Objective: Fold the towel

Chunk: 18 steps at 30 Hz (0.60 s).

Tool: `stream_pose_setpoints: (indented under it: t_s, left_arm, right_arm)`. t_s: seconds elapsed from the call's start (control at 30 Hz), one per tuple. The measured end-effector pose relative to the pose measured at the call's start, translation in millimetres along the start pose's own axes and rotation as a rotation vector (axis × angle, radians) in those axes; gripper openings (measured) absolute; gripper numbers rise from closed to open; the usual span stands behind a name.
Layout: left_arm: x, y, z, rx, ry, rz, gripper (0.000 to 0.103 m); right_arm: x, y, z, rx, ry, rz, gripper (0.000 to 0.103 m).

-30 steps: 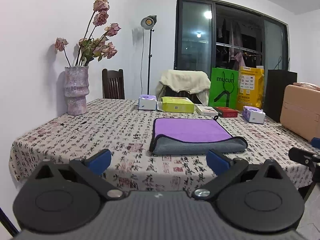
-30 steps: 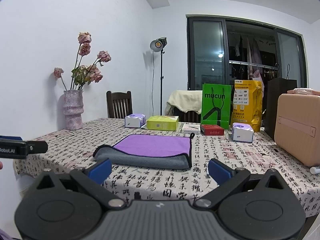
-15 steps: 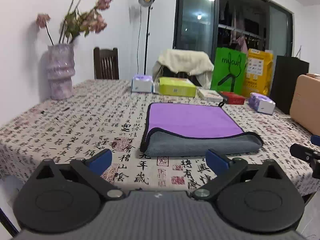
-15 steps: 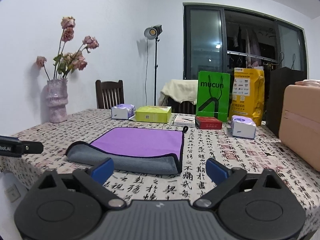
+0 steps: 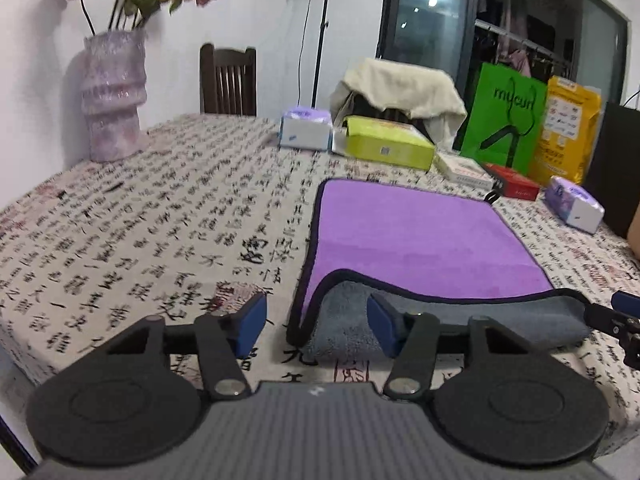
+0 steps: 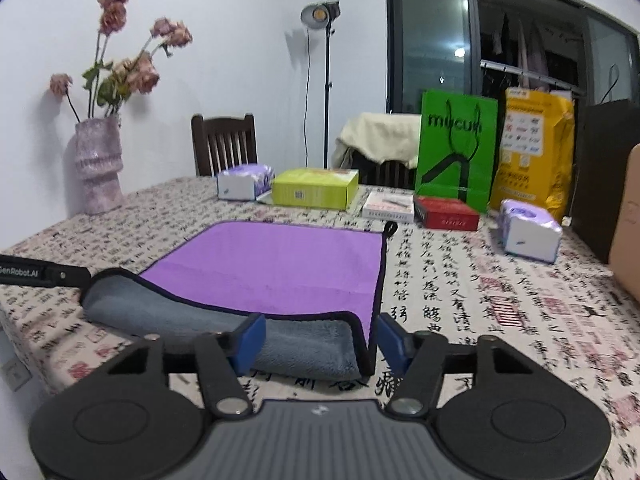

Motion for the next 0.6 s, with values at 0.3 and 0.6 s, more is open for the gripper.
stream_pose_setpoints:
  t_s: [0.3, 0.6]
  left_arm:
    - [7.8, 4.2, 31.9, -0.064, -0.026, 0.003, 0.031]
    - [7.3, -3.1, 38.4, -0.071, -0.045, 0.010, 0.006]
  right_arm:
    - [17.1, 2.0, 51.8, -0.067, -0.031, -0.002, 0.040]
    - [25.5, 2.0, 66.7, -0.103, -0.054, 0.003, 0.005]
Point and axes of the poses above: each gripper's, at about its wrist camera, not at the fingertips, and z roughly the way its jaws point, x to its right, y to its underside, the point moved 6 cm from there along z, roughly the way its jaws point, and after that the axes turned 5 degrees about -z, right-handed, at the moved point
